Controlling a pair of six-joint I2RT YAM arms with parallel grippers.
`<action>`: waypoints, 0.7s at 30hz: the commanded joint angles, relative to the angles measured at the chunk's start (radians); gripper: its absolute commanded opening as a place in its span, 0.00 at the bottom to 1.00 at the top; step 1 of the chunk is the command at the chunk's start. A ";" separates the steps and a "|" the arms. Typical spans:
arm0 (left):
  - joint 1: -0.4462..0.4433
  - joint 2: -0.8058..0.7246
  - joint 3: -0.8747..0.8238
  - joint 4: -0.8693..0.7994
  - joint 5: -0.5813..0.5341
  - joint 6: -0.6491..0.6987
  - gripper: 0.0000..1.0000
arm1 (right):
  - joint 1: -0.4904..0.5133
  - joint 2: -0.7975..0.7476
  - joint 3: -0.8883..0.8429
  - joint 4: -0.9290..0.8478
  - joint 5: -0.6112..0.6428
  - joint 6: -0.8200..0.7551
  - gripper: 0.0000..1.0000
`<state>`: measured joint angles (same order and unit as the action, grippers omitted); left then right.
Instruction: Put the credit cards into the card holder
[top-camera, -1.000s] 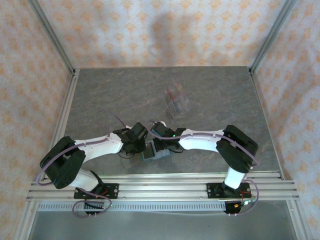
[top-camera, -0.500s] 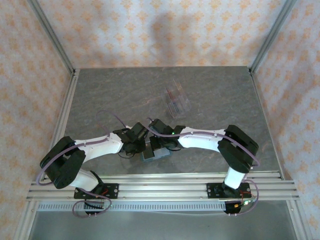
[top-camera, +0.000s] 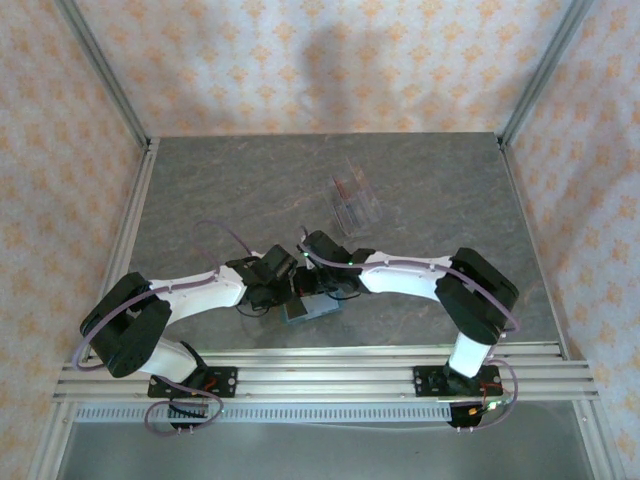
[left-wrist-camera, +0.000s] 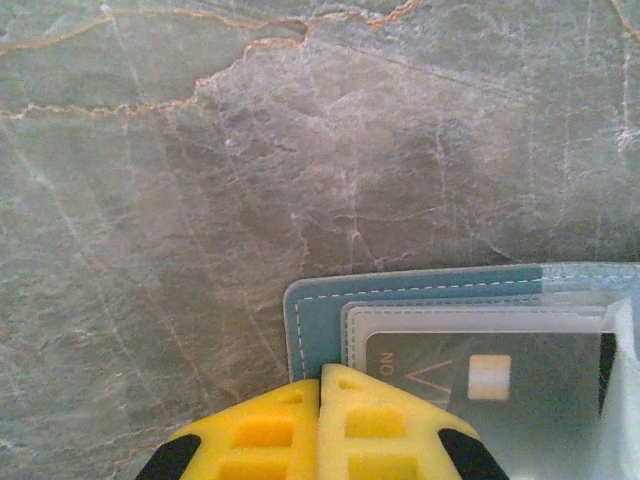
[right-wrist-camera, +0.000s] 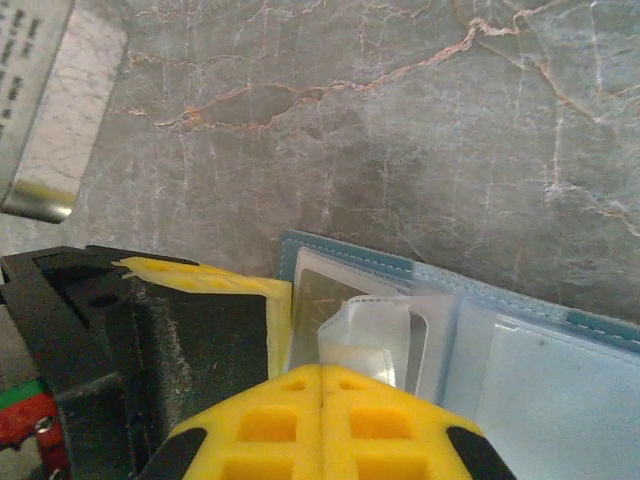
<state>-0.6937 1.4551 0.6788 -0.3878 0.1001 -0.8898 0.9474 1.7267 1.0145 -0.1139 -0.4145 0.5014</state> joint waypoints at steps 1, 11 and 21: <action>-0.009 0.055 -0.051 0.024 0.016 -0.017 0.02 | -0.007 0.003 -0.022 0.088 -0.100 0.062 0.04; -0.008 0.040 -0.050 0.014 0.014 -0.017 0.02 | -0.008 0.040 -0.038 0.158 -0.150 0.122 0.18; -0.008 0.018 -0.058 -0.001 0.005 -0.020 0.03 | -0.009 0.044 -0.038 0.201 -0.214 0.144 0.24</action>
<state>-0.6937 1.4391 0.6655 -0.3771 0.1005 -0.8936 0.9314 1.7634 0.9726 -0.0059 -0.5564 0.6292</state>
